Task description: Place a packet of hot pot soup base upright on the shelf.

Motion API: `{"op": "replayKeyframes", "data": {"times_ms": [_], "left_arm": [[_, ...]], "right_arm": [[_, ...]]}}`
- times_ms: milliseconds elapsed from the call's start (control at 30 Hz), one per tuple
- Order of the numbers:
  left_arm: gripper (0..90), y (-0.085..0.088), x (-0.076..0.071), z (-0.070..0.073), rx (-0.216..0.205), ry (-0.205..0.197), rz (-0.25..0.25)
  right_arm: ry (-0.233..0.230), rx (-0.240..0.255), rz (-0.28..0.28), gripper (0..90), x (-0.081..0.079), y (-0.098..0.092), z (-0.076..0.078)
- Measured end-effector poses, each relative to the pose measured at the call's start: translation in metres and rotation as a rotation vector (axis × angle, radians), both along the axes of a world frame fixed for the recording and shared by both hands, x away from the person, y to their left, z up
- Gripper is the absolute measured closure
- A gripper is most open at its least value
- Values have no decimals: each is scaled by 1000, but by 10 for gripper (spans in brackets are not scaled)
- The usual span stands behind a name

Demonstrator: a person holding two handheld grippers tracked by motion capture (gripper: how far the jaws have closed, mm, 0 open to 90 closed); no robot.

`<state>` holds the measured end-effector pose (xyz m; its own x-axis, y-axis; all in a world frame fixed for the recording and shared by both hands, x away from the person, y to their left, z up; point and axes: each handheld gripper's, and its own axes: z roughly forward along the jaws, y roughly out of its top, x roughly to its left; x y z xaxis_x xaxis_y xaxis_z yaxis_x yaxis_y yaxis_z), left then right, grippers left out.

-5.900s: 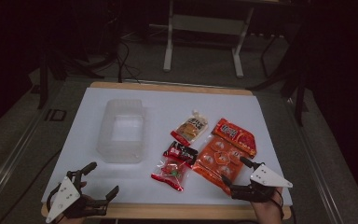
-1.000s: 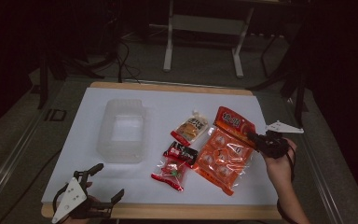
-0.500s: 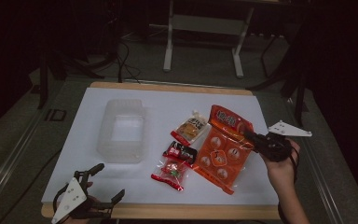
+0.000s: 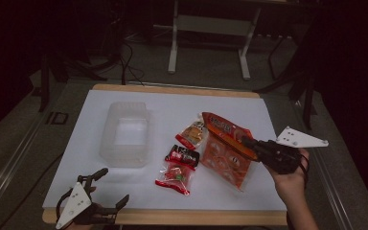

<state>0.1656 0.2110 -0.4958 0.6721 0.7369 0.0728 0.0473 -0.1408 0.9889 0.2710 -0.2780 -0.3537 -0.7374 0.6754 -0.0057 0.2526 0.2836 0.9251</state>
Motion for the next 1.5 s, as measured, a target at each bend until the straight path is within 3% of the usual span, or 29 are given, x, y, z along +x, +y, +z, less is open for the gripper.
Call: {"op": "replayKeyframes", "data": {"times_ms": [200, 333, 400, 500, 667, 900, 933, 1200, 1333, 1500], "left_arm": [[8, 0, 2, 4, -42, 36, -29], [8, 0, 6, 10, -107, 90, -57], [8, -2, 9, 12, -114, 85, -57], [8, -7, 13, 15, -106, 69, -53], [8, -17, 22, 25, -114, 80, -100], [8, -32, 33, 38, -68, 100, -148], [8, -37, 38, 42, -58, 95, -172], [7, -51, 58, 54, -90, 115, -245], [7, -59, 66, 62, -56, 102, -262], [7, -65, 72, 69, -44, 72, -285]], "right_arm": [[-33, -8, 30, 896, -2, 1, 15], [-64, 11, 49, 896, -3, -2, 29], [-67, 17, 59, 896, -4, -2, 32], [-65, 42, 117, 895, -5, -1, 40], [-68, 54, 164, 896, -8, 5, 46], [-83, 69, 216, 895, -15, 13, 55], [-85, 70, 225, 895, -16, 14, 57], [-104, 74, 295, 894, -26, 26, 72], [-104, 74, 321, 894, -28, 31, 74], [-109, 76, 354, 894, -32, 39, 76]]}}
